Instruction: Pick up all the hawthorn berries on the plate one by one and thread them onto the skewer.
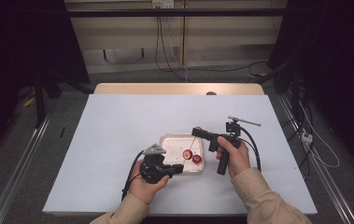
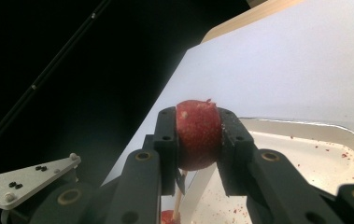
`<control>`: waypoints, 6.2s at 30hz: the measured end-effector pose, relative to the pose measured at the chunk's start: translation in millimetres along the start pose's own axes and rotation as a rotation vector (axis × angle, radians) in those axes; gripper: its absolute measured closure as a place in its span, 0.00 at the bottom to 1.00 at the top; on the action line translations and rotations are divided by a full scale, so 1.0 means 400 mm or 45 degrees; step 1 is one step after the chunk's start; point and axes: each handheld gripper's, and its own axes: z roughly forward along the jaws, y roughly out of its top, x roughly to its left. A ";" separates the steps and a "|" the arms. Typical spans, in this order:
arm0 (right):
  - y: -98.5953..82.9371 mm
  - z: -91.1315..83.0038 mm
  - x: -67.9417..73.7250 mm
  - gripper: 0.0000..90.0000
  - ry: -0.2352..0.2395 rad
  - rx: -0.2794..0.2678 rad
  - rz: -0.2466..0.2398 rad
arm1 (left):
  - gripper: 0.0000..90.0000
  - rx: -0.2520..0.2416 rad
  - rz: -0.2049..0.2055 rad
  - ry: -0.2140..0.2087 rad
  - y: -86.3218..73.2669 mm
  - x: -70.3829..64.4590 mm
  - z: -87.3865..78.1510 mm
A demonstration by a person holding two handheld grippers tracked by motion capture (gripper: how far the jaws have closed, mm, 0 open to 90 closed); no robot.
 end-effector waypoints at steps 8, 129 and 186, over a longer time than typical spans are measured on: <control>-0.015 0.014 0.015 0.81 -0.008 0.024 -0.020 | 1.00 -0.024 0.000 0.014 0.001 0.002 -0.004; -0.112 0.025 -0.025 0.87 -0.367 0.381 -0.659 | 1.00 -0.049 -0.087 0.111 0.002 0.049 -0.032; -0.159 0.063 -0.009 0.68 -0.320 0.461 -0.649 | 1.00 -0.042 -0.079 0.101 0.004 0.048 -0.037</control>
